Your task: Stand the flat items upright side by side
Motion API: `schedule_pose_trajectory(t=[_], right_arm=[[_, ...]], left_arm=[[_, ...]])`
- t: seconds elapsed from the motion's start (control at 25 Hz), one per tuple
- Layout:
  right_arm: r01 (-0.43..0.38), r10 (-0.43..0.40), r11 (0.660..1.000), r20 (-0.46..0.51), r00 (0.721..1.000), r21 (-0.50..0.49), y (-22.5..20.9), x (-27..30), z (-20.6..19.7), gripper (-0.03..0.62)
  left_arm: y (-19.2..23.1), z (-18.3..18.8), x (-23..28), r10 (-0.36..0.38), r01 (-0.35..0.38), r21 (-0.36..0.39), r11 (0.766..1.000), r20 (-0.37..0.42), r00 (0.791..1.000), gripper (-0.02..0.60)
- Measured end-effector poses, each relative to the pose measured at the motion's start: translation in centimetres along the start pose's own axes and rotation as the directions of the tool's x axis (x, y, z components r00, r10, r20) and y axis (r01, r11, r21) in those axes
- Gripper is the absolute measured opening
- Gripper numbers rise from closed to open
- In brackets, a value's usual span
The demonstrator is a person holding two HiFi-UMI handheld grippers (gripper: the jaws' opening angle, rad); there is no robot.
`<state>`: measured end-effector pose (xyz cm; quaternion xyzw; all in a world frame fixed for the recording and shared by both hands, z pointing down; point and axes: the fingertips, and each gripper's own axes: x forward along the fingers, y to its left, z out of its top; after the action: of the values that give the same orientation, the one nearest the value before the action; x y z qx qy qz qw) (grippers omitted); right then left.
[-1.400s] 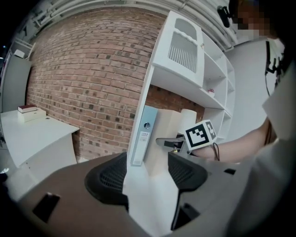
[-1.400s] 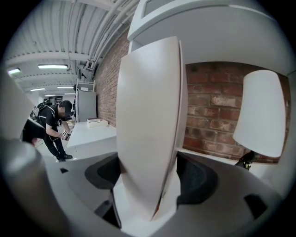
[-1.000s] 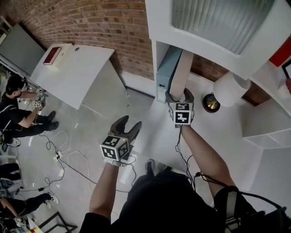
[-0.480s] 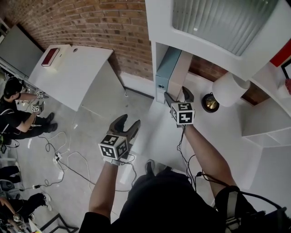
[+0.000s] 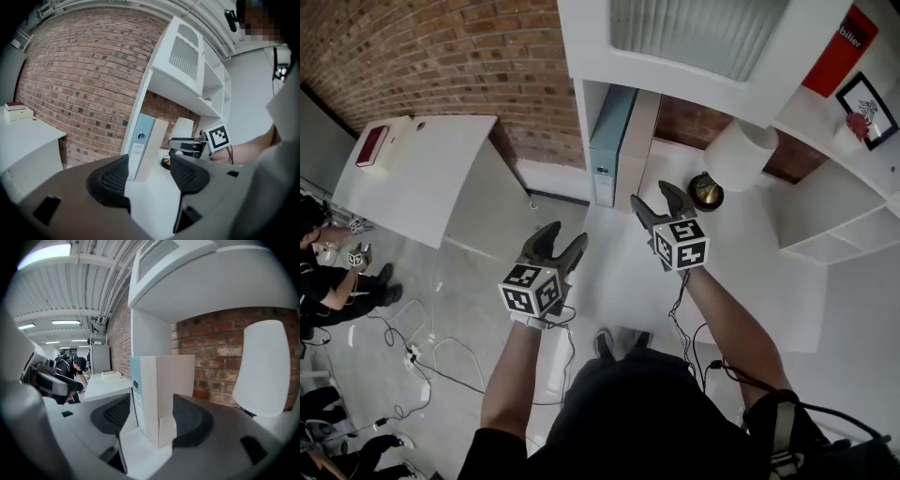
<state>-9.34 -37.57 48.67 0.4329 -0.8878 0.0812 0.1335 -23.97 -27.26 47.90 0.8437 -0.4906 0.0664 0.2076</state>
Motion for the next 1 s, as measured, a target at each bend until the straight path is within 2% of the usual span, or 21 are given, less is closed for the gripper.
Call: schedule_pose_trajectory(t=[0.28,0.36,0.44,0.56,0.72,0.84,1.0], right_arm=[[0.069,-0.076,0.996,0.108,0.991,0.065,1.1,-6.6,2.8,0.133],[0.098,-0.107,0.993,0.143,0.984,0.067,1.6,-8.4,3.8,0.082],[0.121,-0.131,0.991,0.178,0.975,0.064,2.1,-10.4,4.6,0.032],[0.135,-0.143,0.989,0.213,0.966,0.054,2.9,-13.1,5.3,0.006],[0.132,-0.133,0.991,0.239,0.962,0.018,3.7,-16.2,5.9,0.0],[0.138,-0.133,0.99,0.257,0.957,-0.004,3.6,-18.2,6.3,0.0],[0.144,-0.134,0.989,0.274,0.952,-0.018,2.9,-20.7,6.4,0.0]], left_arm=[[-4.0,3.7,0.1,-0.095,0.089,0.076,0.993,0.078,0.992,0.236],[-5.5,4.9,0.0,-0.126,0.113,0.12,0.986,0.106,0.986,0.197],[-7.3,5.8,-0.1,-0.169,0.148,0.155,0.977,0.131,0.977,0.13],[-9.9,6.5,-0.3,-0.242,0.217,0.161,0.963,0.159,0.957,0.072],[-12.9,6.9,-0.5,-0.312,0.282,0.179,0.943,0.174,0.934,0.048],[-14.8,7.4,-0.2,-0.336,0.299,0.204,0.932,0.178,0.925,0.048],[-17.2,7.8,0.3,-0.33,0.286,0.231,0.93,0.184,0.926,0.048]])
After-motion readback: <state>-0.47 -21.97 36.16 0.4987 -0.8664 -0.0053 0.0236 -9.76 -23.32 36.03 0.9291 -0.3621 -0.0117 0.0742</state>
